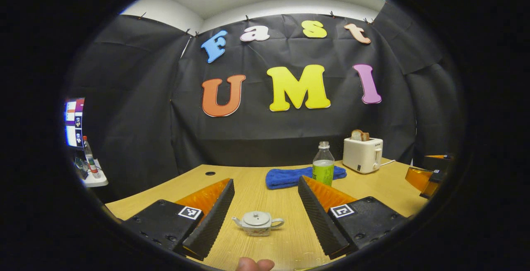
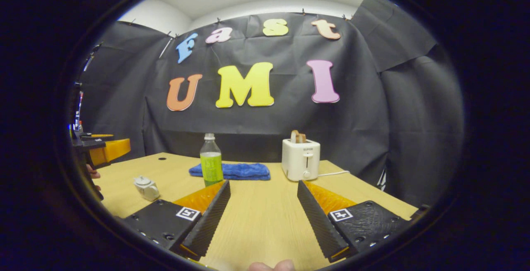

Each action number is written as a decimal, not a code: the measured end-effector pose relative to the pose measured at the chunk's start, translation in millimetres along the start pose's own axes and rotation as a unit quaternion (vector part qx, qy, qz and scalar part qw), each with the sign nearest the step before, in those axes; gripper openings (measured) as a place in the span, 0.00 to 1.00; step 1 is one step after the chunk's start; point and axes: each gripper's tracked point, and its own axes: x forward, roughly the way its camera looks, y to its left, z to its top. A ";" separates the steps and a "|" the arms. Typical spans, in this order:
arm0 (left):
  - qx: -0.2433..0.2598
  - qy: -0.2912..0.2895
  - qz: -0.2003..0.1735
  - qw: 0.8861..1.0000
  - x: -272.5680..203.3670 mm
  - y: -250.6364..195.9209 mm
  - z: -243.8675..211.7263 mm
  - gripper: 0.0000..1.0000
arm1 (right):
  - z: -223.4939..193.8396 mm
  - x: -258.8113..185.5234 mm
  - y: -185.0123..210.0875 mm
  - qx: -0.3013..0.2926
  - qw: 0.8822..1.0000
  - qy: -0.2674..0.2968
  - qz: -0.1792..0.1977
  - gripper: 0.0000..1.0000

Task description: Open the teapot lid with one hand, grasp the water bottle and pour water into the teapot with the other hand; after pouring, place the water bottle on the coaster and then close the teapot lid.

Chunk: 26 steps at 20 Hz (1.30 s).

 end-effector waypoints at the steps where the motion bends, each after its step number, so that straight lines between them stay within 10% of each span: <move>1: -0.002 -0.005 0.002 1.000 -9.1 -3.4 5.4 0.97 | 8.3 -7.9 -1.1 -0.008 1.000 -0.010 -0.004 0.98; 12: 0.007 -0.021 -0.020 1.000 -74.0 -48.0 19.8 0.97 | 40.1 -80.4 -13.9 -0.015 0.998 -0.050 -0.029 0.97; 26: 0.005 -0.030 -0.004 1.000 -74.5 -24.8 27.8 0.98 | 32.1 -71.6 35.5 -0.019 0.999 -0.030 0.004 0.99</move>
